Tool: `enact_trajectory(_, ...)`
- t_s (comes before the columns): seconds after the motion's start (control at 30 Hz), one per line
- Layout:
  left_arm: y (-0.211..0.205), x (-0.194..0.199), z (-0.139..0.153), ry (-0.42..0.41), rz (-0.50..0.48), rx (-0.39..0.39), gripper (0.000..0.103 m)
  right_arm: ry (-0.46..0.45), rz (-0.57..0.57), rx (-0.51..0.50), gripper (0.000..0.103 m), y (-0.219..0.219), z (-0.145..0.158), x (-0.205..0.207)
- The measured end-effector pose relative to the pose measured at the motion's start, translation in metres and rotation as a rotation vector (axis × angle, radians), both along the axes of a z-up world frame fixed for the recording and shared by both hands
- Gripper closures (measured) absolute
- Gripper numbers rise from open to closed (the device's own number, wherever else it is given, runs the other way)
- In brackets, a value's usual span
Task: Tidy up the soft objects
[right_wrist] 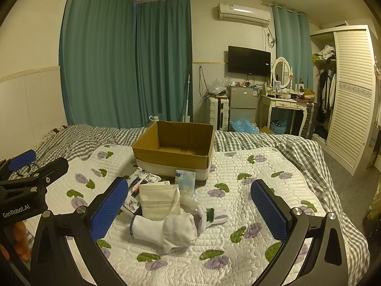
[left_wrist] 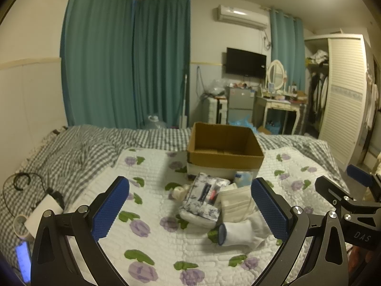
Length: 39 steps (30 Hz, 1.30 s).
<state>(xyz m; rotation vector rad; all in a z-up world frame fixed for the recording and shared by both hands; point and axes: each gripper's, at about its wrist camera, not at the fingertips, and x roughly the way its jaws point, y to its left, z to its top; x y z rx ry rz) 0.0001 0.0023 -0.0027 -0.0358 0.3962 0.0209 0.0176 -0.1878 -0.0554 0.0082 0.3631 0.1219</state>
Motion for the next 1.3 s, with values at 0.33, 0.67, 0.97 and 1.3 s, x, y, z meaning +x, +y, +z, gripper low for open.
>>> enact_trajectory(0.33, 0.0001, 0.0002, 0.0001, 0.002, 0.000, -0.001, 0.000, 0.000, 0.000, -0.001, 0.000, 0.0000, 0.0002, 0.0005)
enact_trajectory(0.67, 0.0024, -0.0009, -0.0041, 0.000, 0.007, -0.001, 0.000, 0.001, 0.000, -0.002, 0.000, -0.0002, 0.0001, 0.0005)
enact_trajectory(0.97, 0.0039, -0.0025, -0.0037, -0.001, 0.008, -0.001, 0.000, 0.002, 0.001, -0.002, 0.000, 0.0000, -0.0012, 0.0005)
enact_trajectory(1.3, 0.0049, 0.0003, 0.0029, -0.005, 0.010, -0.003, 0.000, 0.005, 0.010, 0.000, 0.000, 0.0022, 0.0001, -0.0012)
